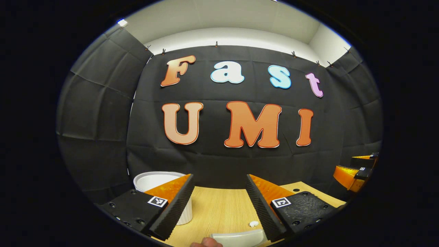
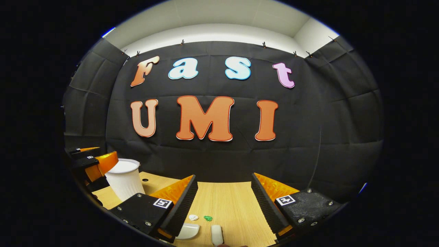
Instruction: Pick up the small broom and dustpan from the desktop, sweep the trash into the dustpan with the broom, and then empty the trash into the garbage bin.
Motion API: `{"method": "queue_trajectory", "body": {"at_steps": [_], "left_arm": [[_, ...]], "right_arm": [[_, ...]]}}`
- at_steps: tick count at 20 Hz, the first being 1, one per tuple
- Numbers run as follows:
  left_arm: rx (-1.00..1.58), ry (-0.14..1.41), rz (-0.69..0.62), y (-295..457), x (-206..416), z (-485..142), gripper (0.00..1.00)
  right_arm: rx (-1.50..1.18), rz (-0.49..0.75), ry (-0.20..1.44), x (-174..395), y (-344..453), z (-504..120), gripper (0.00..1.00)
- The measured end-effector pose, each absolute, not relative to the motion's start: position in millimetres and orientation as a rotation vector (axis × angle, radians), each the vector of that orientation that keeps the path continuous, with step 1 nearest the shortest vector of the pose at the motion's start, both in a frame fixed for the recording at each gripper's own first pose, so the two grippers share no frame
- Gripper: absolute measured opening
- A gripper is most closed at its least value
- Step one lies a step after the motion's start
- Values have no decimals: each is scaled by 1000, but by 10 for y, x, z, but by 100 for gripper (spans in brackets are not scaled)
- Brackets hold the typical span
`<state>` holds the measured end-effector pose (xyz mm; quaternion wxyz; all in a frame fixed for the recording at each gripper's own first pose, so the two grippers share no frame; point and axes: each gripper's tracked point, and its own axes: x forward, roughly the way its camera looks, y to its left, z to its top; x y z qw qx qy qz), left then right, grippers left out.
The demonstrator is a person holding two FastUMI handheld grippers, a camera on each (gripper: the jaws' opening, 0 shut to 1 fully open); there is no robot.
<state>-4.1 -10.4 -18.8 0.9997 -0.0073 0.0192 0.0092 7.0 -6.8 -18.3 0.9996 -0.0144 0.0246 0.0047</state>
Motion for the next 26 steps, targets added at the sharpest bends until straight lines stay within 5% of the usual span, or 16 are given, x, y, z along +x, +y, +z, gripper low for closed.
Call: {"method": "queue_trajectory", "body": {"at_steps": [26], "left_arm": [[-27, 193, -38, -450, -86, -728, 94]], "right_arm": [[-41, 83, 196, 18, -13, -727, 94]]}}
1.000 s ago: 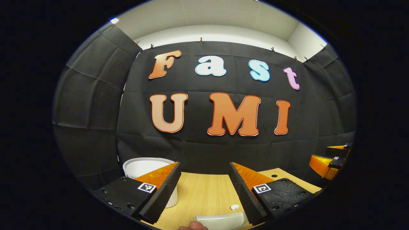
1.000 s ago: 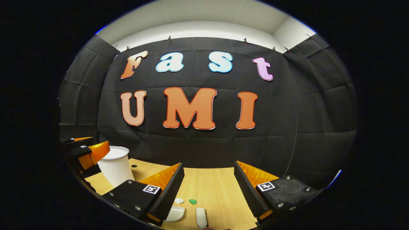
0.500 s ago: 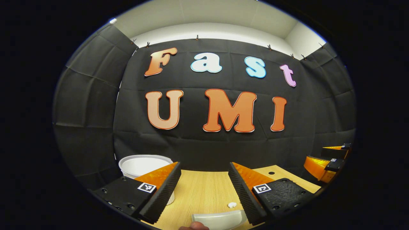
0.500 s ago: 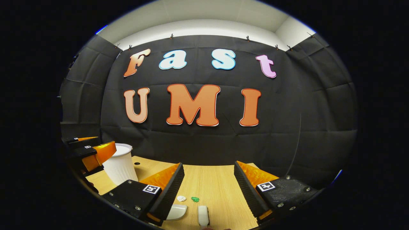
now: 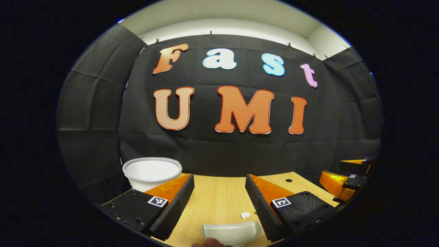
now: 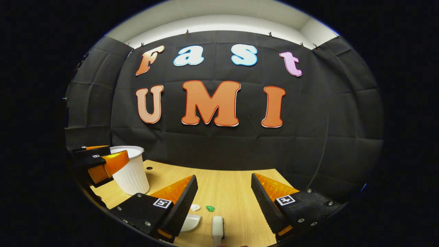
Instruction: Pick up the small broom and dustpan from the desktop, sweep the trash into the dustpan with the broom, and then empty the trash into the garbage bin.
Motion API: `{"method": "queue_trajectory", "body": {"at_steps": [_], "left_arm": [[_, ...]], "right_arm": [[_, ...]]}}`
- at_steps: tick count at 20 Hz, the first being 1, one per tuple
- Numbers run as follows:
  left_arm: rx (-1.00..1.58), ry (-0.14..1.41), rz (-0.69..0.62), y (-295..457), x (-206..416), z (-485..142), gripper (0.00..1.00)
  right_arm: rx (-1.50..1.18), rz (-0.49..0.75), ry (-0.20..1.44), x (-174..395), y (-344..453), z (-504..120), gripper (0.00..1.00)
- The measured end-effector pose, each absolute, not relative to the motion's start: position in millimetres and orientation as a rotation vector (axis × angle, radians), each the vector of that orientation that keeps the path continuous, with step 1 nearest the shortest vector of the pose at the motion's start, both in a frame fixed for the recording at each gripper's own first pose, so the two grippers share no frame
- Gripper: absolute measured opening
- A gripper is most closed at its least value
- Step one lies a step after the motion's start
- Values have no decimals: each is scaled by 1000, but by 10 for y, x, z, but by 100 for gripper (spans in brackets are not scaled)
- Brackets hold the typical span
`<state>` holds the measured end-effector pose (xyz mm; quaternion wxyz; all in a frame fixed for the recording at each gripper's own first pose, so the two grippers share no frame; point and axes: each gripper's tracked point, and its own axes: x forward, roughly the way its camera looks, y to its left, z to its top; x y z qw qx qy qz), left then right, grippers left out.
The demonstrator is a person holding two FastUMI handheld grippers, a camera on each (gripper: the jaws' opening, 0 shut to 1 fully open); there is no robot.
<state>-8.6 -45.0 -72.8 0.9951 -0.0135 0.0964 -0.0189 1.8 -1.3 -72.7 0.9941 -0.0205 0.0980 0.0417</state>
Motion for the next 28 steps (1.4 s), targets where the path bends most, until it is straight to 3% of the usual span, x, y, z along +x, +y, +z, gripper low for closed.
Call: {"method": "queue_trajectory", "body": {"at_steps": [7, 16, 23, 28], "left_arm": [[-53, 414, -81, -666, -202, -1435, 95], [-157, 1012, -141, -1060, -767, -2964, 96], [-160, 1408, -83, -1008, -1004, -3243, 98], [-163, 1531, -102, -935, -923, -3466, 96]], "right_arm": [[-37, 104, 408, -23, 18, -1408, 94], [-53, 169, 828, -234, 65, -2753, 95], [-151, 265, 1092, -545, -56, -3477, 95], [-174, 207, 1152, -421, -17, -3690, 95]]}}
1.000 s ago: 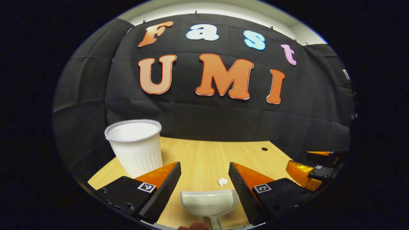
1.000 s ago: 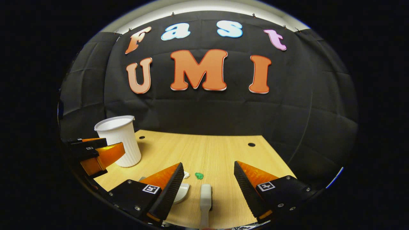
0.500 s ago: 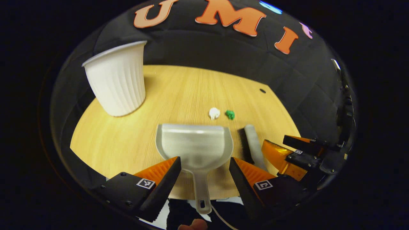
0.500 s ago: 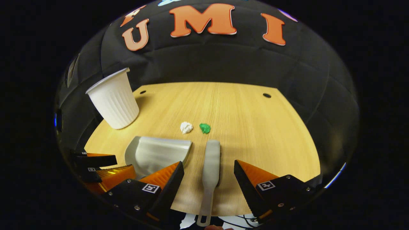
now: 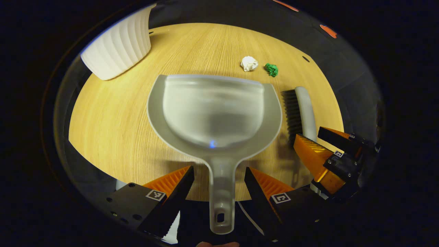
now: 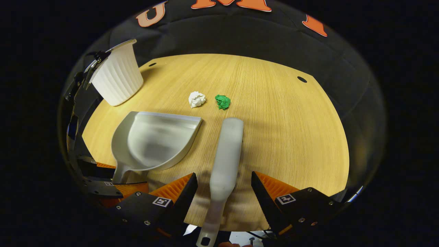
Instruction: Pick up the small broom and dustpan from the desktop, sweep the trash into the dustpan with the broom, and then empty the trash into the garbage bin.
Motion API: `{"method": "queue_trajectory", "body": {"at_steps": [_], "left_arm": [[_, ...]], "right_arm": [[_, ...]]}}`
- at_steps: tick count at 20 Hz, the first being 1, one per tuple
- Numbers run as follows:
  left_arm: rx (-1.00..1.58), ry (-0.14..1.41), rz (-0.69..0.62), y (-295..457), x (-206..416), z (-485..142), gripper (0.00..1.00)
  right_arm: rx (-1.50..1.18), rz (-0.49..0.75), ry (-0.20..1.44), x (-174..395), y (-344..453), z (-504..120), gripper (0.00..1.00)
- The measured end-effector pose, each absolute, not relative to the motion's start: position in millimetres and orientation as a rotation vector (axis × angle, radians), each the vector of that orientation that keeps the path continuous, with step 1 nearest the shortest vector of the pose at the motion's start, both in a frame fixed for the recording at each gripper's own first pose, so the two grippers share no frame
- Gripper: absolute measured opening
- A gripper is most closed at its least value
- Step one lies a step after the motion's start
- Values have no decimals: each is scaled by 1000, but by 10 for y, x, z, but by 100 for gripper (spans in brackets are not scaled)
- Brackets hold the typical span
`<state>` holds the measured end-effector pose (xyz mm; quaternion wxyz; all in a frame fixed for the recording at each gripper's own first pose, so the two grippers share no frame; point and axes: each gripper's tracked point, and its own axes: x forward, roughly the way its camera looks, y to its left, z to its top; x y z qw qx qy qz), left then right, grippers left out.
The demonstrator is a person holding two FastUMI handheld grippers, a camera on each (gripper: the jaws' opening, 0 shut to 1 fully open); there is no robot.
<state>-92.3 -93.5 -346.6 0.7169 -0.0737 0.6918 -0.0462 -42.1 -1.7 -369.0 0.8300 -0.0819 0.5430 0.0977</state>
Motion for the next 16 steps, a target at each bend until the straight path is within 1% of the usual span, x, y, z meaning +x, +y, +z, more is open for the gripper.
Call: {"method": "queue_trajectory", "body": {"at_steps": [2, 4, 5, 6, 7, 8, 9, 10, 11, 12, 13, 16], "left_arm": [[-144, 1577, -116, -978, -873, -3603, 87], [-110, 1596, -138, -954, -805, -3657, 73], [-112, 1612, -141, -958, -788, -3620, 58], [-121, 1641, -141, -981, -788, -3598, 53], [-116, 1669, -141, -1016, -830, -3637, 39], [-108, 1684, -145, -1015, -797, -3613, 39], [-102, 1695, -151, -990, -777, -3614, 37], [-97, 1702, -153, -962, -784, -3598, 36], [-97, 1707, -159, -966, -824, -3579, 32], [-99, 1708, -163, -962, -821, -3562, 34], [-99, 1710, -177, -968, -800, -3573, 32], [-57, 1693, -241, -874, -621, -3457, 30]], "right_arm": [[-170, 189, 1190, -388, 18, -3780, 95], [-212, 161, 1228, -367, -22, -3863, 95], [-222, 144, 1254, -377, -29, -3886, 89], [-228, 129, 1278, -402, -46, -3910, 83], [-236, 118, 1303, -430, -64, -3939, 68], [-238, 114, 1334, -479, -64, -3958, 53], [-227, 116, 1356, -504, -52, -3941, 46], [-222, 122, 1367, -492, -51, -3970, 45], [-218, 117, 1374, -474, -72, -3970, 42], [-201, 124, 1383, -459, -75, -3949, 41], [-180, 126, 1391, -413, -90, -3939, 38], [-145, 115, 1389, -156, -214, -3921, 36]]}}
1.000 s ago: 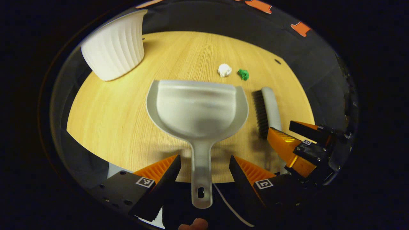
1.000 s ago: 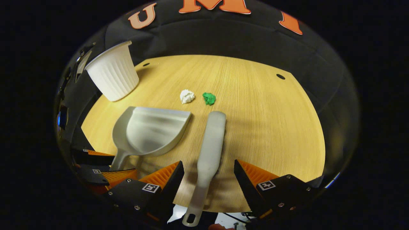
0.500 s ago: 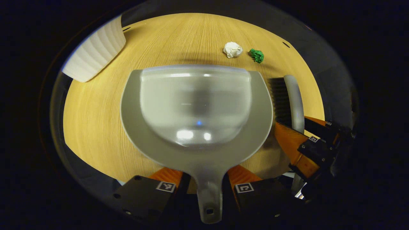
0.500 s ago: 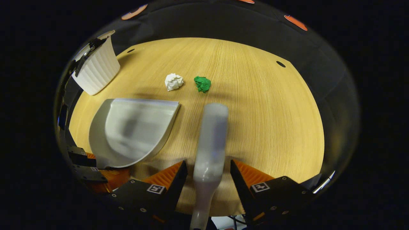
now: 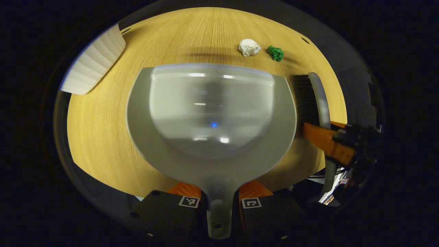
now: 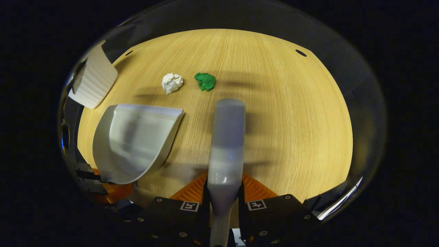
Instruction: Pick up the small broom and dustpan from the desktop, sweep the trash into the dustpan with the broom, and then empty the trash into the garbage bin.
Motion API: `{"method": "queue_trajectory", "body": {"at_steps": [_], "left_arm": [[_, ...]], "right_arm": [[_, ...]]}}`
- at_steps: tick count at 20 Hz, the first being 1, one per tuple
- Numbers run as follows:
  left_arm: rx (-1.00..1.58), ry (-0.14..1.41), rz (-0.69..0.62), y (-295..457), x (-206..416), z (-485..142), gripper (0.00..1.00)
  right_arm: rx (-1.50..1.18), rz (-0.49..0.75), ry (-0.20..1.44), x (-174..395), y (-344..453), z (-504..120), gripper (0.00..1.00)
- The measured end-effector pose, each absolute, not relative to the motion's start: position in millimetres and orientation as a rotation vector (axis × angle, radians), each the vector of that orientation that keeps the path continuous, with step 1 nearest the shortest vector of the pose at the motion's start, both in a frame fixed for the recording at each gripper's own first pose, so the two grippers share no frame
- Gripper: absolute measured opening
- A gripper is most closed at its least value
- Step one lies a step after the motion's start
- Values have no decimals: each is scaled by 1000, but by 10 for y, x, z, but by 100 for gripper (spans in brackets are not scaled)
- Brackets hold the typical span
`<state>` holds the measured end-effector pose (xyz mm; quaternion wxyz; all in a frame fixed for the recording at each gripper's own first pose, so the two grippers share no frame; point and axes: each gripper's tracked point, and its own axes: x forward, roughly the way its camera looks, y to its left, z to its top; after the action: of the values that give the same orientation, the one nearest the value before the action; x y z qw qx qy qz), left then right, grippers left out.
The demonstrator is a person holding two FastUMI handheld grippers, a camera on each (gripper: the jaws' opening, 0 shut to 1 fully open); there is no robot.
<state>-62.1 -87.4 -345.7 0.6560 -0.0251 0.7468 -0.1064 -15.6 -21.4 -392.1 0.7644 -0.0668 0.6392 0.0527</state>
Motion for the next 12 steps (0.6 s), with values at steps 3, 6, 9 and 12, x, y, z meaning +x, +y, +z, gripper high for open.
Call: {"method": "queue_trajectory", "body": {"at_steps": [3, 6, 9, 12], "left_arm": [[9, 1689, -317, -797, -492, -3287, 30], [102, 1682, -381, -722, -307, -3012, 29], [174, 1684, -452, -611, -17, -2514, 31], [224, 1690, -512, -582, 165, -2208, 30]], "right_arm": [[-176, 143, 1358, 291, -315, -3888, 35], [-231, 214, 1323, 805, -290, -3876, 34], [-302, 307, 1304, 1235, -185, -3920, 34], [-406, 431, 1284, 1543, -109, -3970, 34]]}}
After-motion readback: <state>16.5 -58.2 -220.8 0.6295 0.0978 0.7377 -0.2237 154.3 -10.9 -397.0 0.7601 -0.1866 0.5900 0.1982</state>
